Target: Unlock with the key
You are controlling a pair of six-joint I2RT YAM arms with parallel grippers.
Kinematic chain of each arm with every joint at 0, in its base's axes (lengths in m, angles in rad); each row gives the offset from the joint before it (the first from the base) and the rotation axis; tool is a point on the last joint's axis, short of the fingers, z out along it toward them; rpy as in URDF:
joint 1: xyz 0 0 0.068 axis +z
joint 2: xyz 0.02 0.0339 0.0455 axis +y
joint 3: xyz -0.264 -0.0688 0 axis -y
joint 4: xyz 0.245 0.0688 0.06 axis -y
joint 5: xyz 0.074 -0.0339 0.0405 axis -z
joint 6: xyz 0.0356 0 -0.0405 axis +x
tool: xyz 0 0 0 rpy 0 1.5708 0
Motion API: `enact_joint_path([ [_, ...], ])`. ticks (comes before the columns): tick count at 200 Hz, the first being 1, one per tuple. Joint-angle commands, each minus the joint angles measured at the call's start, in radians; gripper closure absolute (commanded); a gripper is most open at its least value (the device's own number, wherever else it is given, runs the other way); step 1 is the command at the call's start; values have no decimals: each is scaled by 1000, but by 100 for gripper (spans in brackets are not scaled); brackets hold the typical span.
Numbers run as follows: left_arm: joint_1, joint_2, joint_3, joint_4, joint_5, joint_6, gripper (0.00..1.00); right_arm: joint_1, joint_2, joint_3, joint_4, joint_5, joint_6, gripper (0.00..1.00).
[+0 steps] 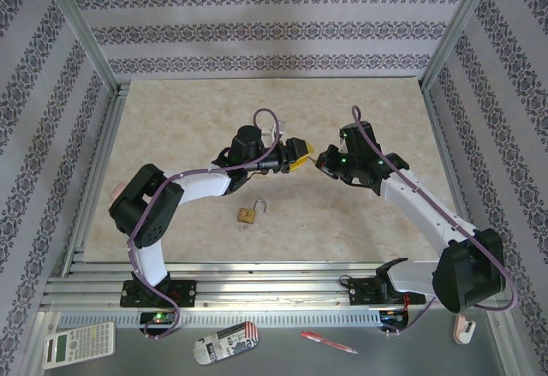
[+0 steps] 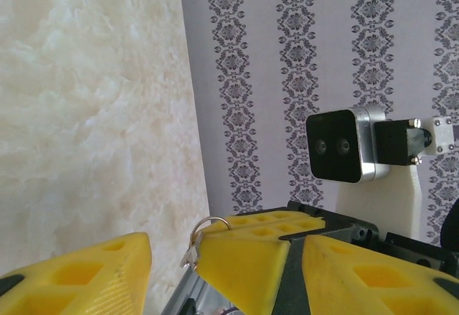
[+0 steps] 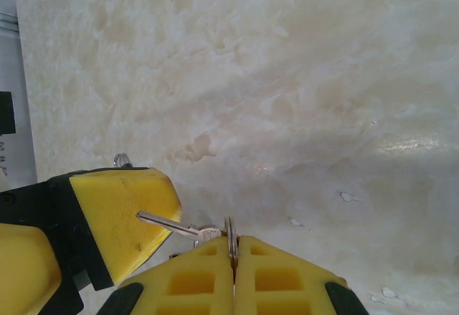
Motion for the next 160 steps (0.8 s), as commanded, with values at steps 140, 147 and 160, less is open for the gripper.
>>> enact_joint_path([
  [140,-17,38,16,-5,-15,37,94,27,6,-32,66,-40,42,100],
  [147,-17,39,13,-7,-13,39,99,26,2,-36,76,-47,44,100],
  [160,-17,35,6,-8,-13,49,100,25,0,-47,94,-65,49,100],
])
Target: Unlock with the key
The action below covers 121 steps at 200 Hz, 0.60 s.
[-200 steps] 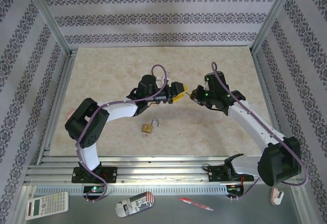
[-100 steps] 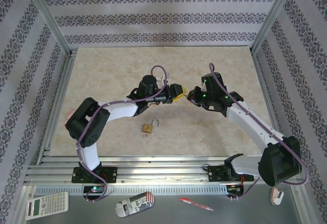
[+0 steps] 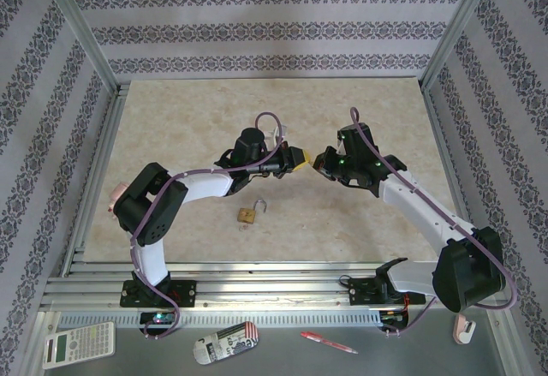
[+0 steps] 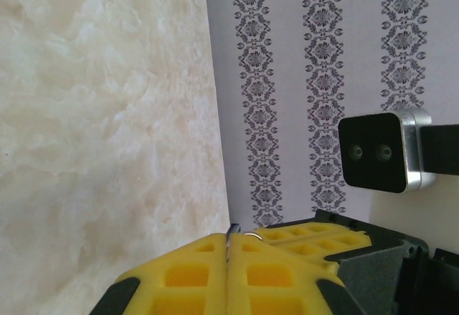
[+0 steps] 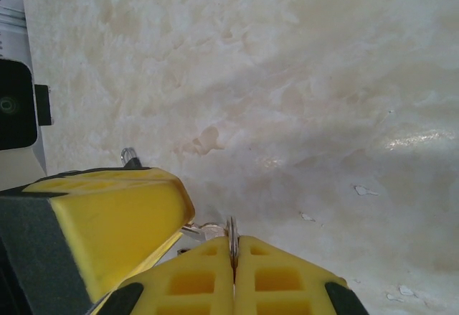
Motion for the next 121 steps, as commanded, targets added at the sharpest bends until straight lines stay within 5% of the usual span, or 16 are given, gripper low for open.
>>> enact_joint_path([
  [1,-9,6,5,19,0,18,100,9,-4,-25,58,-47,20,100],
  [26,-1,-19,5,18,8,58,100,0,-26,-76,127,-83,36,100],
  [81,12,-107,61,-152,37,275,100,-47,-126,-159,207,-153,20,53],
  [121,46,-131,41,-97,84,309,100,-92,-244,-267,415,-230,7,43],
])
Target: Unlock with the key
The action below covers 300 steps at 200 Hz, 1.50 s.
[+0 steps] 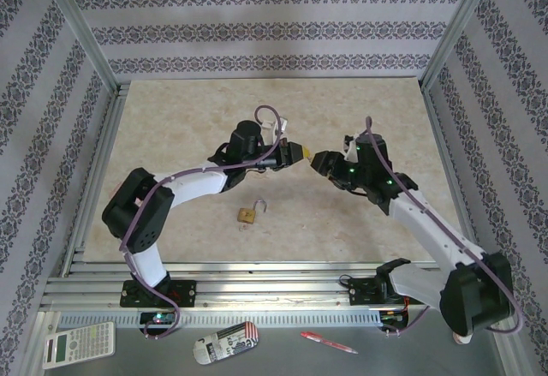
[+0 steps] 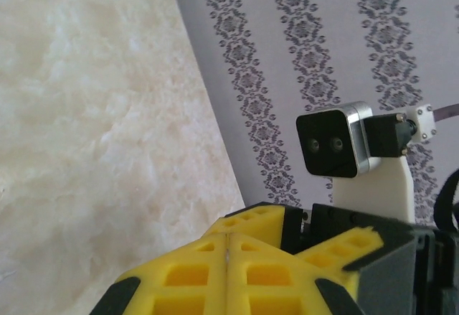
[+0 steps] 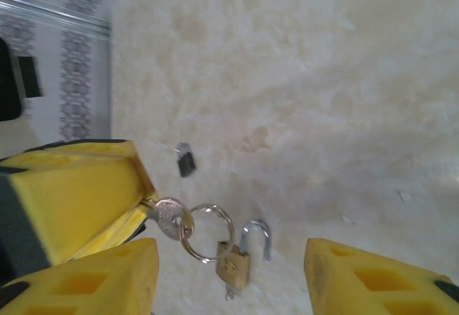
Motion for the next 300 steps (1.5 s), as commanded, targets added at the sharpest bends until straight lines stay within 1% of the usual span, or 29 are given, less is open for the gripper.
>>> enact_joint_path([
  [1,24,-33,8,21,50,78,100,-22,-59,-80,206,-85,-3,43],
  [9,26,-38,11,15,61,96,100,-31,-59,-108,305,-131,23,43],
  [18,28,-51,20,-28,59,132,100,-39,-52,-126,388,-162,45,44],
  [32,28,-70,23,-69,57,178,100,-38,-35,-131,445,-178,47,47],
  [45,29,-81,27,-97,63,191,100,-33,-13,-125,481,-202,41,50],
  [69,32,-95,16,-90,73,187,100,-15,13,-123,501,-210,1,53],
  [92,32,-107,10,-85,68,183,100,-9,41,-132,536,-218,17,58],
  [122,32,-105,9,-64,70,169,100,-2,72,-145,591,-224,39,59],
  [157,32,-104,3,-47,72,159,100,2,88,-155,620,-223,58,68],
  [183,32,-97,3,-32,72,154,100,8,102,-166,652,-228,73,71],
  [217,32,-88,-5,2,74,139,100,9,112,-177,691,-238,95,81],
  [242,32,-82,-13,34,76,127,100,12,116,-178,714,-244,111,84],
  [269,32,-73,-25,73,78,117,100,14,127,-179,756,-277,134,89],
  [300,32,-67,-35,100,71,108,100,15,120,-179,757,-280,138,99],
])
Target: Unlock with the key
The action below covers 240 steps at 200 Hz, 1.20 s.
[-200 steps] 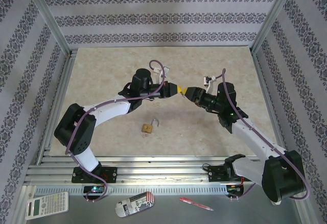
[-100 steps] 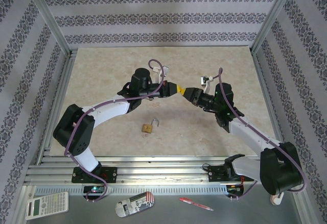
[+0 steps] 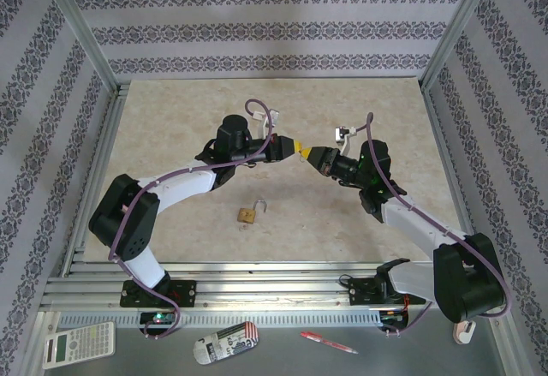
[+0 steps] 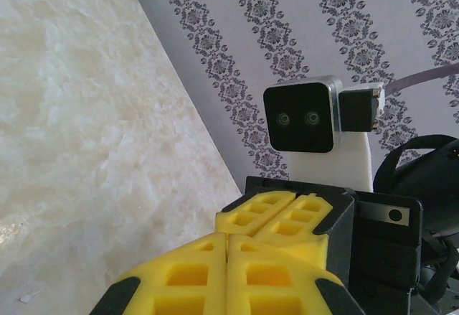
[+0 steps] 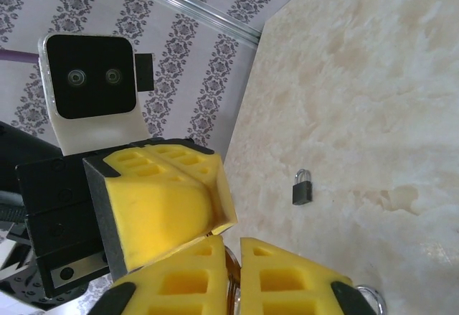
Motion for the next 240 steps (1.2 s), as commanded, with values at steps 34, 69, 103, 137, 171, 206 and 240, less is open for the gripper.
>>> enact_joint_path([
  [34,-8,20,-15,103,12,-16,100,16,-16,-7,54,-40,19,100],
  [69,85,-49,-70,-78,-93,-18,38,17,-57,38,-137,-16,-64,100],
  [103,217,-209,88,-927,-446,293,15,83,-108,139,-559,167,-269,100],
  [137,298,-83,171,-1308,-665,451,16,202,-72,243,-770,373,-386,100],
  [171,309,55,202,-1299,-646,423,20,247,-18,254,-743,378,-390,100],
  [206,309,218,286,-1323,-623,404,26,278,4,252,-744,392,-412,100],
  [240,309,280,302,-1318,-622,388,30,282,2,219,-716,388,-413,100],
])
